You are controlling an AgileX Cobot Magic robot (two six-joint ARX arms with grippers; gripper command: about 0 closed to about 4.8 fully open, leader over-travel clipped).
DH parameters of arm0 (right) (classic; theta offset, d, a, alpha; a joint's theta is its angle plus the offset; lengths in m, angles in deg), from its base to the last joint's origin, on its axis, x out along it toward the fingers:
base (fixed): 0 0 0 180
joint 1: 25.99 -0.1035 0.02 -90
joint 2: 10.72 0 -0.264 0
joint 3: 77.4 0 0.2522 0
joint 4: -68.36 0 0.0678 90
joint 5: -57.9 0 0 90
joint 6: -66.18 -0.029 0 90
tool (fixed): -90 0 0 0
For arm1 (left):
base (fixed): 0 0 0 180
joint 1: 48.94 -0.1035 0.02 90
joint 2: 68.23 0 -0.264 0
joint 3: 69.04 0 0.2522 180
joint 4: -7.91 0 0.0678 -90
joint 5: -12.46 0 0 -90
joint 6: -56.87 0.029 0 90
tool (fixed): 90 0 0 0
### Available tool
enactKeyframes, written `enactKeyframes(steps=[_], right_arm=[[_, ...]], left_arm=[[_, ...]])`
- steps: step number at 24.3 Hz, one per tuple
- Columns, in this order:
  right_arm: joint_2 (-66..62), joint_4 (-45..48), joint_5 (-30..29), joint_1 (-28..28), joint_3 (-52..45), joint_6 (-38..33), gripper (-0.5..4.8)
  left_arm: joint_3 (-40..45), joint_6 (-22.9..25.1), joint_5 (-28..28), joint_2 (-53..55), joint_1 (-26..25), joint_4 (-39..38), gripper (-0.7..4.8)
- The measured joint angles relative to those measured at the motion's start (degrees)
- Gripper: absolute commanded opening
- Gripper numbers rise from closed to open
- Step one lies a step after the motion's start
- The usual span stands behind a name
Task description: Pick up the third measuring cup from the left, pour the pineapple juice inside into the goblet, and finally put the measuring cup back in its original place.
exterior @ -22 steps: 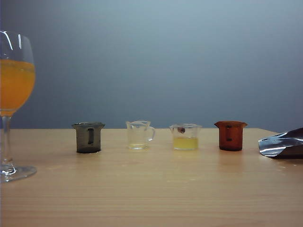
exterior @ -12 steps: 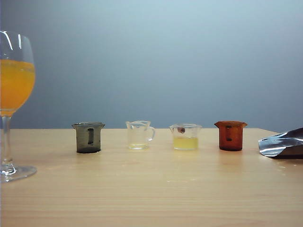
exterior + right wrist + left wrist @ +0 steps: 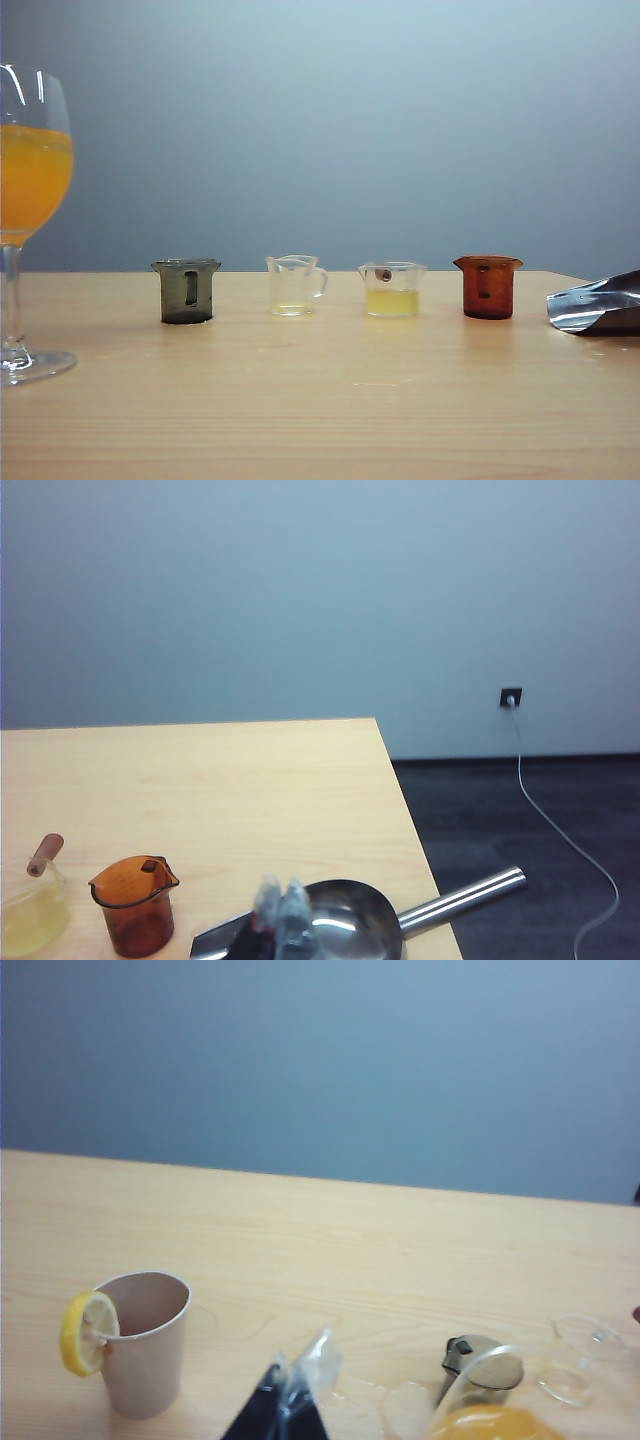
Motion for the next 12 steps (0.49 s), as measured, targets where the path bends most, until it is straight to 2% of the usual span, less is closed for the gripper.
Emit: enactKeyframes(steps=[5, 8, 10, 12], right_arm=[[-9.3, -1.0, -0.1, 0.0, 7.5, -0.2, -0.03], [-18.4, 0.7, -2.5, -0.1, 12.5, -1.4, -0.03], [-24.4, 3.8, -2.7, -2.9, 14.0, -3.0, -0.03], [-28.9, 7.9, -1.1, -8.6, 14.0, -3.4, -0.03]], left_arm=[[-11.0, 0.2, -3.8, 11.3, 0.0, -1.9, -0.05], [-21.1, 2.6, -10.8, 23.7, 0.0, -2.3, -0.05], [-26.3, 2.8, -13.6, 28.9, 0.7, -4.3, -0.05], [-30.9, 2.9, -13.7, 32.5, 4.5, -5.5, -0.05]])
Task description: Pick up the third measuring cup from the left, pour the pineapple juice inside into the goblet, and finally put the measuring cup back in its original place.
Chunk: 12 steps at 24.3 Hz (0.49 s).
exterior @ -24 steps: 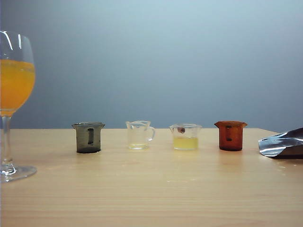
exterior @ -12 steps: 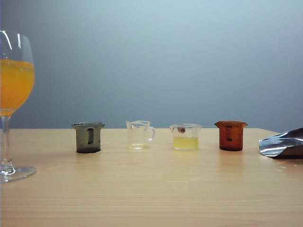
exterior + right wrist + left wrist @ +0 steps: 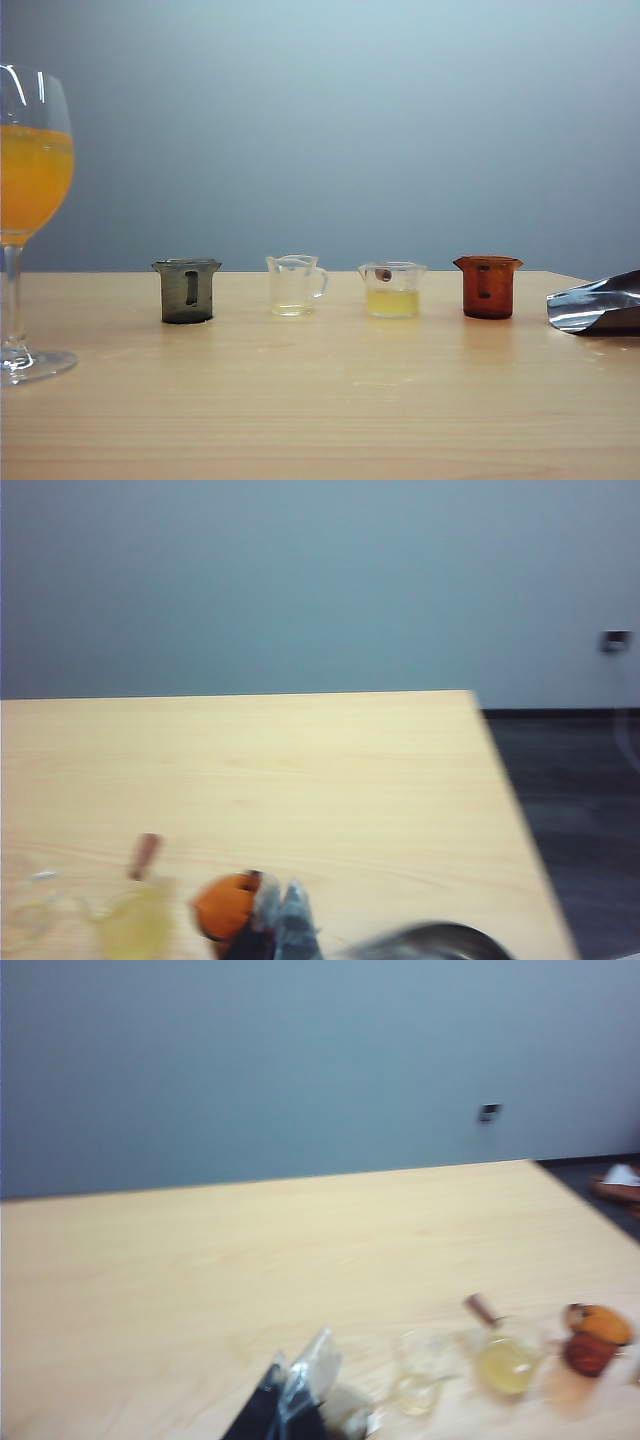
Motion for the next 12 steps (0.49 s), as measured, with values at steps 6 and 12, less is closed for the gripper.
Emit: enactKeyframes(steps=[6, 12], right_arm=[[-17.1, 11.3, 15.5, -22.1, 0.1, -1.0, -0.03], [-34.8, 27.5, 21.2, -29.4, -0.7, -7.8, -0.02]], left_arm=[[-4.2, 3.4, 4.0, 6.0, 16.6, -4.1, -0.05], [-4.2, 8.7, 9.5, 7.8, 26.5, -8.8, -0.05]])
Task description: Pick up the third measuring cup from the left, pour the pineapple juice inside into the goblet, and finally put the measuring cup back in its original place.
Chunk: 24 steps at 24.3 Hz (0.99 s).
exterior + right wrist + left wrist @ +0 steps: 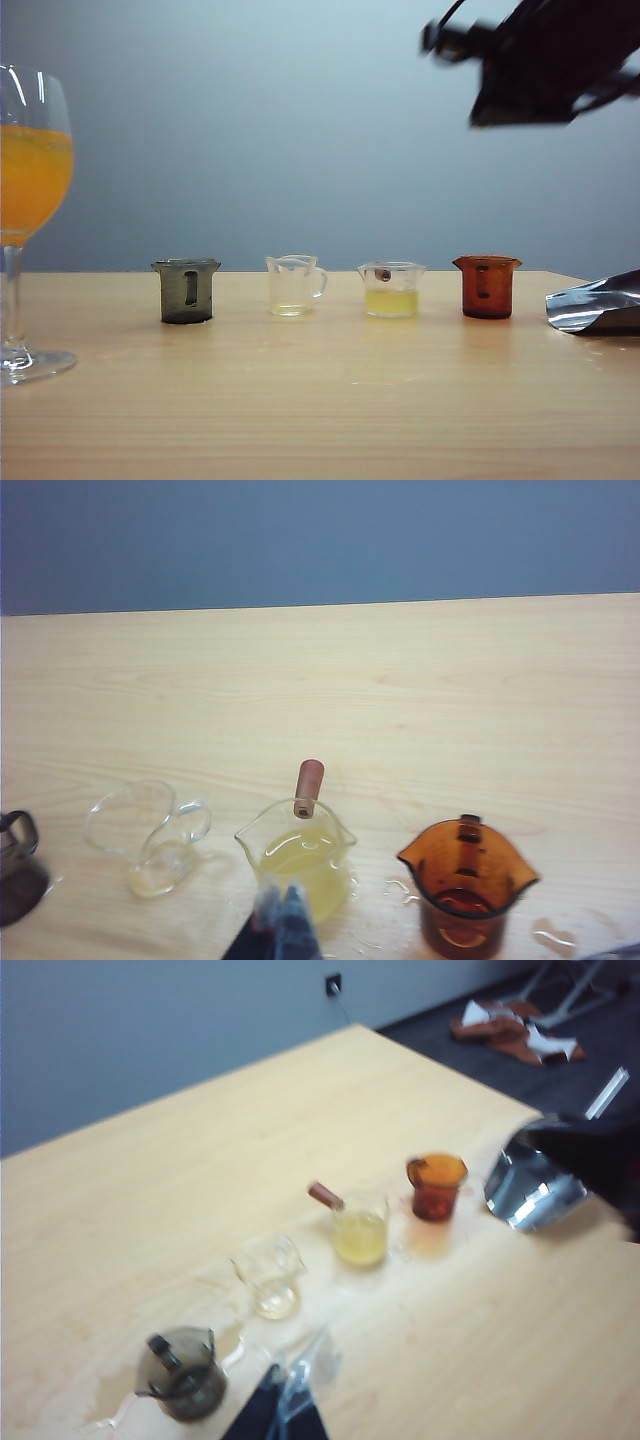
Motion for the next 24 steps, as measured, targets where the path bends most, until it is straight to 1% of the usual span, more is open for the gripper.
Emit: enactKeyframes(steps=[1, 2, 4, 6, 8, 9, 10, 11, 16, 24], right_arm=[[-5.0, 2.3, 0.7, -0.8, 0.0, -0.1, -0.02], [-7.0, 2.7, 0.9, -1.0, -0.1, -0.1, -0.02], [-14.7, 7.1, 0.8, -1.3, -0.2, -0.8, -0.02], [-22.4, 14.1, 0.6, -1.3, -0.3, -1.2, 0.1], [-27.8, 20.9, -0.2, -1.3, 0.0, -1.2, 2.36], [-29.7, 22.4, -0.3, -1.3, 0.3, -1.2, 3.31], [-31.0, 23.4, -0.3, -1.3, 0.5, -1.2, 4.18], [-32.2, 23.6, -0.3, -1.3, 0.7, -1.2, 4.79], [-39.1, 24.9, -0.3, -1.2, 4.5, -1.1, 4.79], [-47.9, 24.9, -0.2, -0.2, 12.5, -1.0, 4.79]], left_arm=[[0.0, 0.1, 0.1, 0.4, 0.1, -0.9, -0.05], [0.0, 0.1, 0.1, 0.5, 0.1, -1.4, -0.05], [0.0, 0.1, 0.5, 0.4, 0.0, -1.8, -0.05], [0.0, 0.1, 0.6, 0.4, 0.1, -2.3, -0.05], [0.0, 0.1, 0.8, 0.4, 0.0, -3.9, -0.05], [0.0, 0.1, 0.8, 0.4, 0.1, -4.7, -0.05], [0.0, 0.1, 0.8, 0.4, 0.1, -5.4, -0.05], [0.0, 0.1, 0.8, 0.4, 0.1, -6.3, -0.05], [0.0, 0.1, 2.7, 0.5, 0.0, -10.3, -0.05], [0.0, 0.1, 2.8, 0.5, 0.1, -13.0, -0.05]])
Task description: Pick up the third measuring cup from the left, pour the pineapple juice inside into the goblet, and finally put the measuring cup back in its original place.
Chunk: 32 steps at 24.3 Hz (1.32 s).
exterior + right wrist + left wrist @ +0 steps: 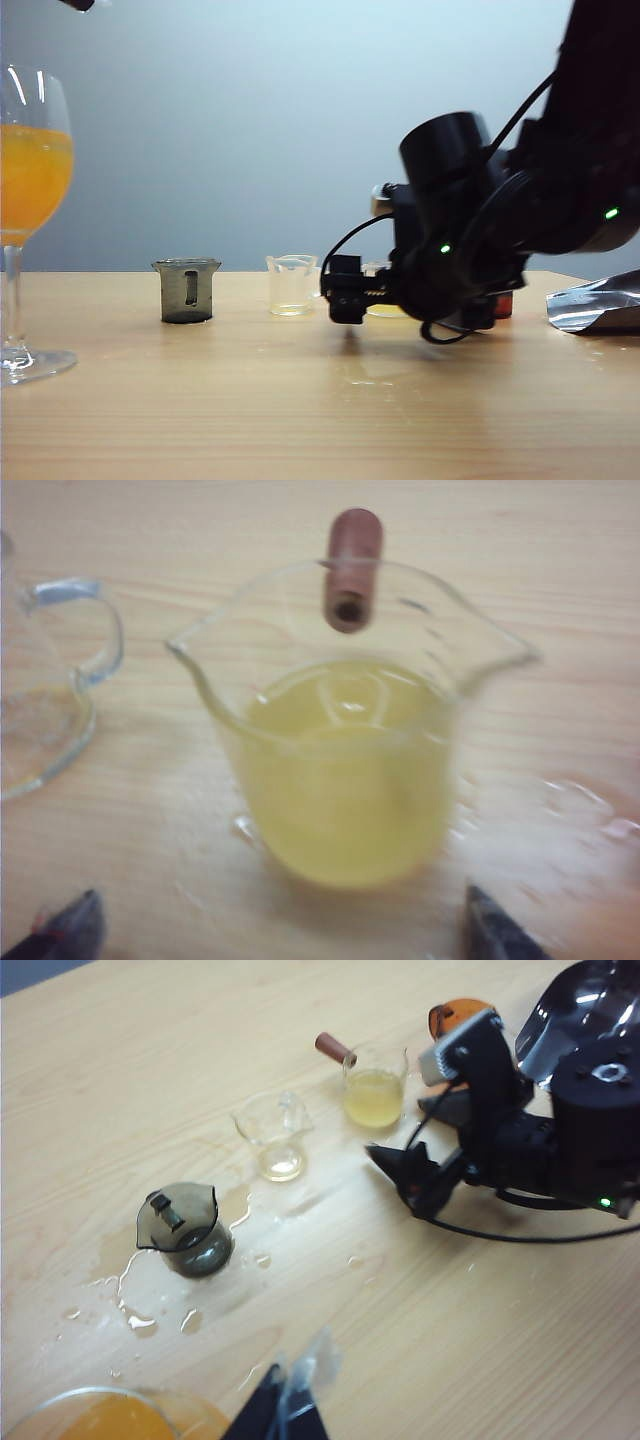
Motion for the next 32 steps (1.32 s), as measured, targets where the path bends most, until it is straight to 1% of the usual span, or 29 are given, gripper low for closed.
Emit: enactKeyframes(steps=[4, 7, 11, 12, 15, 17, 20, 26, 27, 28, 29, 30, 32], right_arm=[[-3.9, 0.7, 0.5, 0.0, 4.9, 0.2, 4.79], [-5.3, 0.2, 2.2, 0.5, 7.3, 0.2, 4.79], [-6.9, -0.9, 1.6, 2.8, 10.8, 0.2, 4.79], [-7.0, -3.0, 0.7, 3.6, 12.3, 0.2, 4.79], [-7.8, -5.4, 0.1, 3.3, 16.1, 0.3, 4.79], [-8.6, -5.6, 0.3, 3.3, 17.2, 0.4, 4.79], [-10.2, -7.2, 3.3, 3.3, 18.5, 0.5, 4.79], [-10.8, -6.5, 3.8, 3.5, 18.8, 0.7, 4.79], [-10.8, -6.5, 3.8, 3.5, 18.8, 0.7, 4.34], [-10.8, -6.4, 3.8, 3.5, 18.8, 0.7, 3.57], [-10.8, -6.4, 3.8, 3.5, 18.8, 0.5, 2.6], [-10.8, -6.4, 3.1, 3.5, 18.8, 0.2, 2.39], [-10.8, -6.0, 2.0, 3.5, 18.9, 0.4, 2.4]], left_arm=[[0.0, 0.0, 0.0, 0.0, 0.0, -0.5, -0.05], [0.0, 0.0, 0.0, 0.0, 0.0, -1.4, -0.05], [0.0, 0.0, 0.2, 0.0, 0.0, -1.3, -0.05], [0.0, 0.0, 0.2, 0.0, 0.0, -1.4, -0.05], [0.0, 0.0, 0.2, 0.0, 0.0, -1.5, -0.05], [0.0, 0.0, 0.2, 0.0, 0.0, -1.6, -0.05], [0.0, 0.0, 0.2, 0.0, 0.0, -2.6, -0.05], [0.0, 0.0, 0.2, 0.0, 0.0, -6.2, -0.05], [0.0, 0.0, 0.2, 0.0, 0.0, -6.3, -0.05], [0.0, 0.0, 0.2, 0.0, 0.0, -6.4, -0.05], [0.0, 0.0, 0.2, 0.0, 0.0, -6.4, -0.05], [0.0, 0.0, 0.2, 0.0, 0.0, -6.4, -0.05], [0.0, 0.0, 0.2, 0.0, 0.0, -6.4, -0.05]])
